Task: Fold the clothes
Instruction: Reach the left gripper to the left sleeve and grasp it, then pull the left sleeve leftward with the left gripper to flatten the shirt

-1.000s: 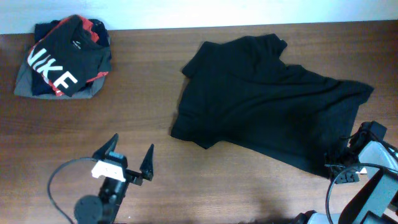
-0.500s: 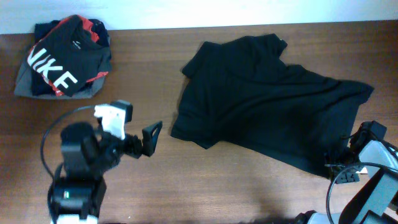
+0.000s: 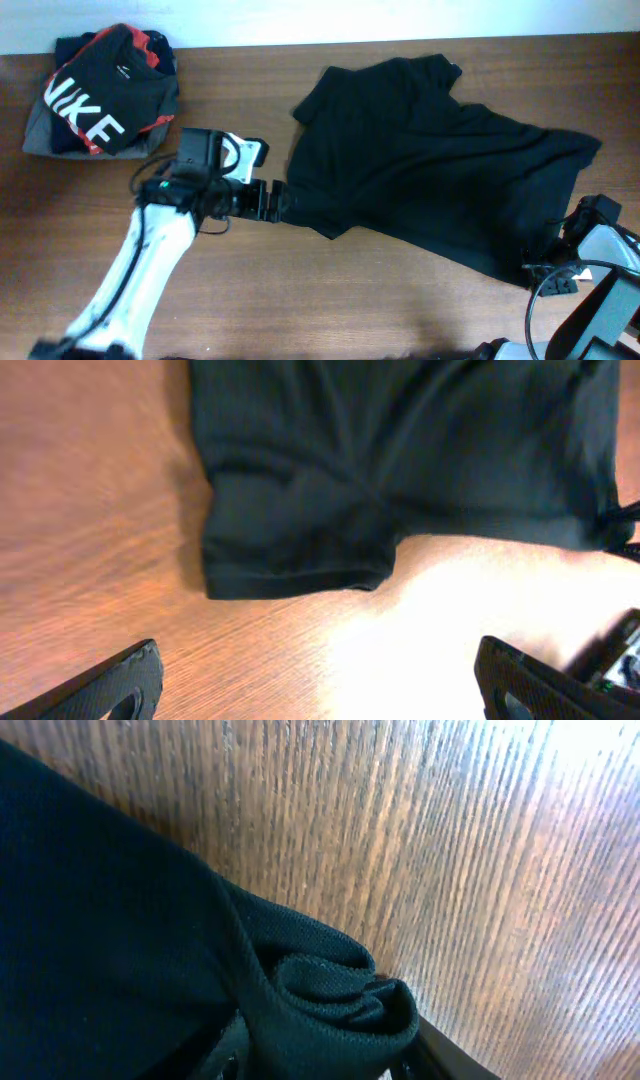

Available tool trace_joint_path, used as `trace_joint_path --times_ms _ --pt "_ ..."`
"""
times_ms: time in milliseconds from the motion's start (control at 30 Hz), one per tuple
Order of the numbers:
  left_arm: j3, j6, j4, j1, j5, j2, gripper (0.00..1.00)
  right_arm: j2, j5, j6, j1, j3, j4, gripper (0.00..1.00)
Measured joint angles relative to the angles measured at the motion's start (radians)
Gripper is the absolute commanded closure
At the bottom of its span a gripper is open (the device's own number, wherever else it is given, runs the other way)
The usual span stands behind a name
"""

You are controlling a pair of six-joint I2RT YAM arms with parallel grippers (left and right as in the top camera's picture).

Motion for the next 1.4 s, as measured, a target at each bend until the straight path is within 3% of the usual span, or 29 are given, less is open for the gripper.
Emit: trace_joint_path --times_ms 633,767,900,933,1200,1400 --pt "0.001 -0.084 0.101 -0.026 -0.075 0.232 0.01 0.0 -0.004 0.0 0.0 0.0 -0.005 0.51" --pt "0.001 -0.087 0.128 -0.064 -0.077 0.252 0.11 0.001 -0.004 0.0 0.0 0.0 -0.006 0.51" --pt "0.001 -0.092 0.149 -0.098 -0.081 0.267 0.11 0.001 -0.004 0.0 0.0 0.0 -0.006 0.51" --pt "0.001 -0.093 0.15 -0.1 -0.084 0.272 0.16 0.001 -0.004 0.0 0.0 0.0 -0.007 0.51" --pt "0.001 -0.105 0.162 -0.101 -0.101 0.317 0.18 0.002 -0.008 0.0 0.0 0.002 -0.019 0.52" --pt "0.001 -0.111 0.17 -0.101 -0.101 0.33 0.26 0.002 -0.011 0.0 0.0 0.002 -0.029 0.53"
